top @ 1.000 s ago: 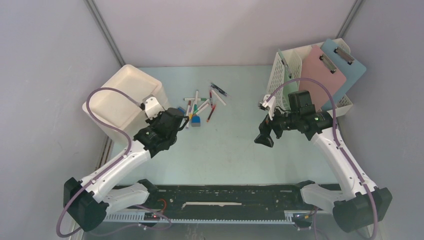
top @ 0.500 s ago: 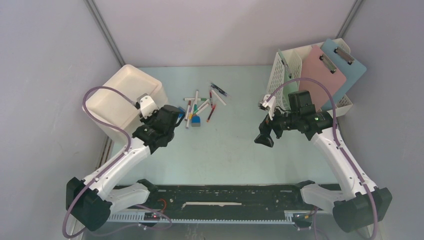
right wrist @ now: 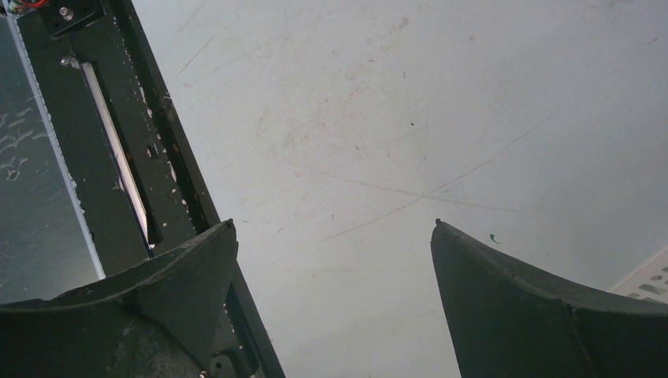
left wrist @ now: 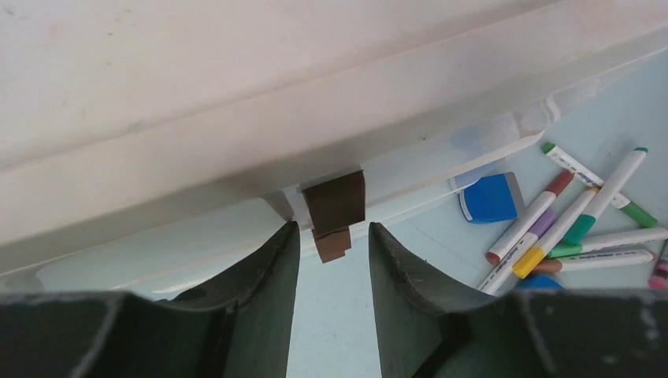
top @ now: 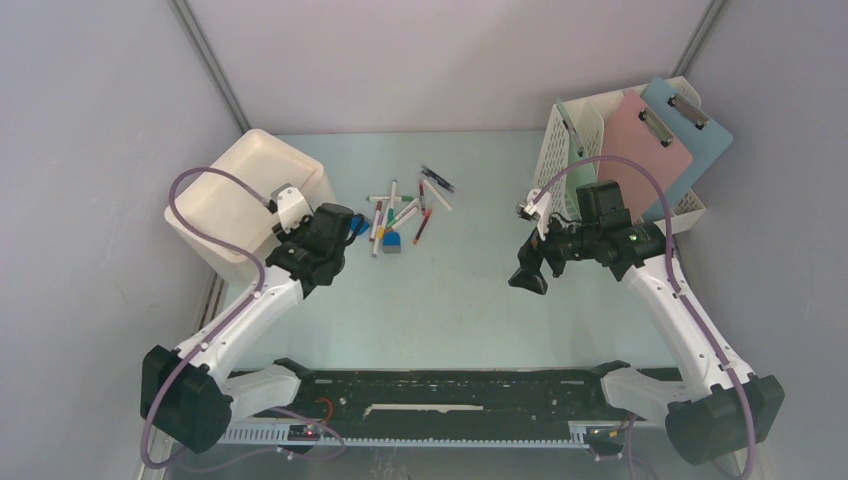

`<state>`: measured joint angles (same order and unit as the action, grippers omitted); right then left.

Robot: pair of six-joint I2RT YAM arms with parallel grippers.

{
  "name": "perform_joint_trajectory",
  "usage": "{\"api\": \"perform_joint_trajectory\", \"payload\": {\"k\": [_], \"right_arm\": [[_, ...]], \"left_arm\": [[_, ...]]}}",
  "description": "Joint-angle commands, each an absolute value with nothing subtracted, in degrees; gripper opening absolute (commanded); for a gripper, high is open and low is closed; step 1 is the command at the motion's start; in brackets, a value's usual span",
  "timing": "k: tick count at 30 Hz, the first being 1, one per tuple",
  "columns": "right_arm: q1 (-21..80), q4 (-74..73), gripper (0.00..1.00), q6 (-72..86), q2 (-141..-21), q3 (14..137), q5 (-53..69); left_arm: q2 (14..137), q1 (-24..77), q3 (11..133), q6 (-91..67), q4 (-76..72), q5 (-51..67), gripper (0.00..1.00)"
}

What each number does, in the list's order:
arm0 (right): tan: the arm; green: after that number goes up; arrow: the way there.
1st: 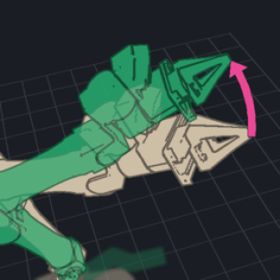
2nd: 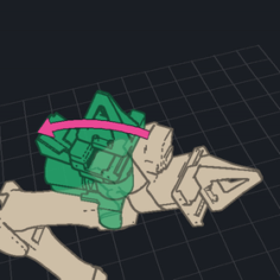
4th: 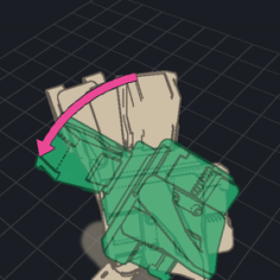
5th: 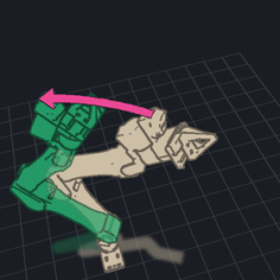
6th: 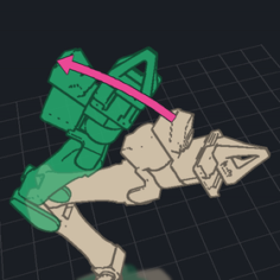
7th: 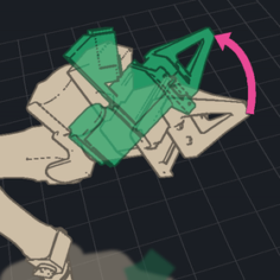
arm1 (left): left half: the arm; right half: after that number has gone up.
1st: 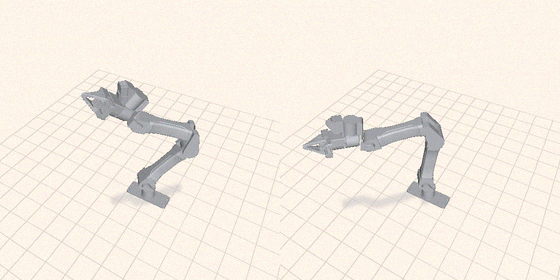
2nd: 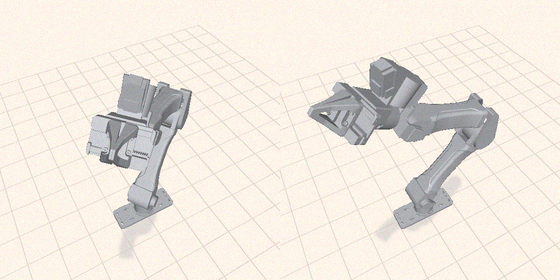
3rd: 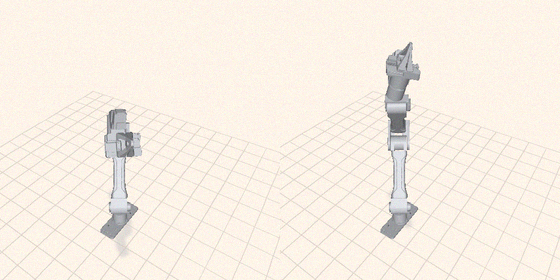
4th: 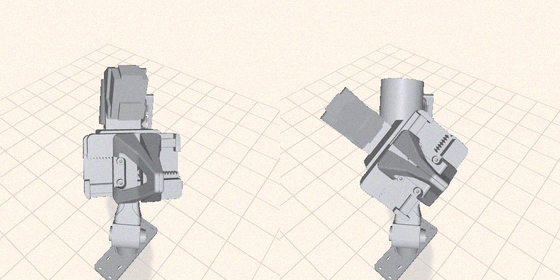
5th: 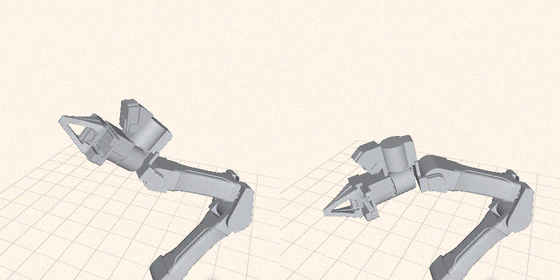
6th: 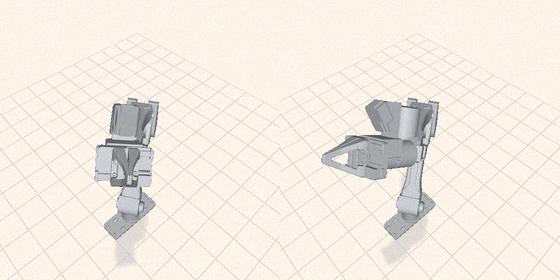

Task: Organize the desk
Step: Open the drawer in the storage box.

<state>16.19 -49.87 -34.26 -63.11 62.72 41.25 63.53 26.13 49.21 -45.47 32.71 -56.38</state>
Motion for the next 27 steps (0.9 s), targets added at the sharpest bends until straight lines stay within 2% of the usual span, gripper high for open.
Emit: {"api": "perform_joint_trajectory", "payload": {"k": [1, 5, 11, 13, 20, 27], "right_arm": [[15.9, -48.9, 1.00, -34.5, -62.3, 63.3, 42.3], [15.9, -48.9, 1.00, -34.6, -62.3, 63.3, 42.3], [16.1, -49.0, 1.00, -34.7, -62.3, 63.4, 42.3], [16.0, -48.9, 1.00, -34.7, -62.2, 63.3, 42.2], [16.0, -49.0, 1.00, -34.7, -62.1, 63.3, 42.2], [15.9, -49.0, 1.00, -34.7, -62.0, 63.4, 42.2]], "left_arm": [[65.2, 24.0, 52.8, -43.0, 30.0, -57.8, 0.42], [66.3, 23.9, 54.6, -42.4, 30.0, -58.5, 0.42], [65.5, 23.4, 56.1, -41.6, 30.1, -59.7, 0.35], [65.2, 23.4, 56.2, -41.4, 30.2, -60.1, 0.31], [64.2, 23.3, 56.2, -40.9, 30.5, -60.3, 0.04], [62.5, 23.3, 55.8, -39.6, 29.5, -58.6, 0.00]]}}
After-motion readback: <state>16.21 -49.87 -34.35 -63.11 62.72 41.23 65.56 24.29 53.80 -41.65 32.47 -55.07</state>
